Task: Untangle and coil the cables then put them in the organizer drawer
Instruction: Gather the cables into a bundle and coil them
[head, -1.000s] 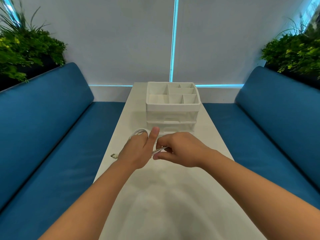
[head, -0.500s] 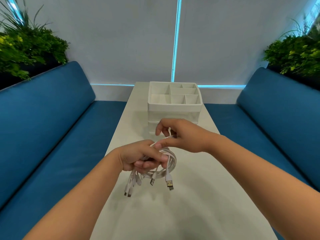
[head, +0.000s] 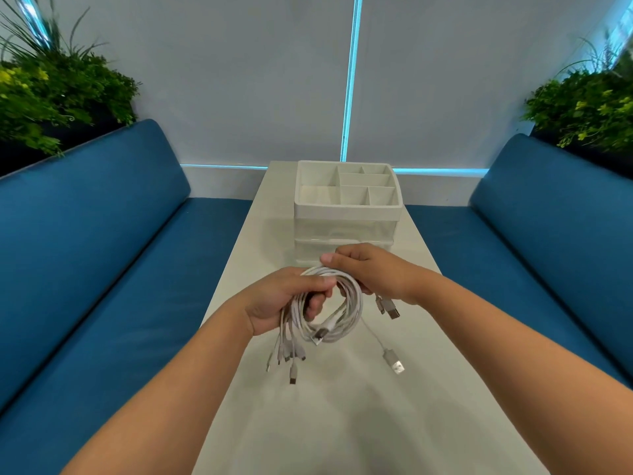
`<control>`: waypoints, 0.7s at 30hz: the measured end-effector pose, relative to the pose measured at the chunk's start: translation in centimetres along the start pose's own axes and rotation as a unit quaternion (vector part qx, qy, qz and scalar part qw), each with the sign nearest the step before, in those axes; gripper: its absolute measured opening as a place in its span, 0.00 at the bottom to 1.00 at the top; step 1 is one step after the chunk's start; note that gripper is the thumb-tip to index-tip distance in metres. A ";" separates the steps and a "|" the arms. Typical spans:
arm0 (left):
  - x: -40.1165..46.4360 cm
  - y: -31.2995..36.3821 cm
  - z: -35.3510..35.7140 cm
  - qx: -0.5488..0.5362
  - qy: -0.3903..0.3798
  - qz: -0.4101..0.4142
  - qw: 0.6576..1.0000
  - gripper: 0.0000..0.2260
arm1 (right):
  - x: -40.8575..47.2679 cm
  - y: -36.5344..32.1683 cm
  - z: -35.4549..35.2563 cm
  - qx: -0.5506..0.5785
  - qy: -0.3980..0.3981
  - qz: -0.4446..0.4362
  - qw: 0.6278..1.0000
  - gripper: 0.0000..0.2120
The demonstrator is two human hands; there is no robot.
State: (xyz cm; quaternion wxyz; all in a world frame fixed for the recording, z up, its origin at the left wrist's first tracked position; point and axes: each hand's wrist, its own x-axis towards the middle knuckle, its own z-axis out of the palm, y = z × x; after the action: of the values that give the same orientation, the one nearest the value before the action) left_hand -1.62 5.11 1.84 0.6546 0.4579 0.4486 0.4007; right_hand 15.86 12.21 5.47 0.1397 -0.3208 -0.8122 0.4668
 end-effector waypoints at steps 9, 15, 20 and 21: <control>0.4 -1.0 2.0 -0.019 0.102 0.073 0.992 0.13 | -0.4 1.6 -0.5 0.097 0.018 0.011 0.995 0.20; 0.2 -0.7 2.0 -0.066 0.091 0.099 0.989 0.14 | -1.4 2.7 -2.1 0.115 -0.021 -0.006 0.993 0.14; 0.0 -0.5 2.4 -0.035 0.118 0.109 0.986 0.11 | -1.8 2.6 -2.7 0.008 -0.050 -0.020 0.999 0.15; 0.0 -0.5 2.5 -0.033 0.120 0.113 0.986 0.10 | -1.7 2.6 -2.8 -0.028 -0.044 -0.020 0.998 0.14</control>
State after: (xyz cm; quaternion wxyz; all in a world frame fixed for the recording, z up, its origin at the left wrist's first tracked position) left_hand 0.82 4.39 1.77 0.5607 0.4326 0.4560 0.5390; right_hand 19.63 13.86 4.86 0.1041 -0.2874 -0.8363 0.4551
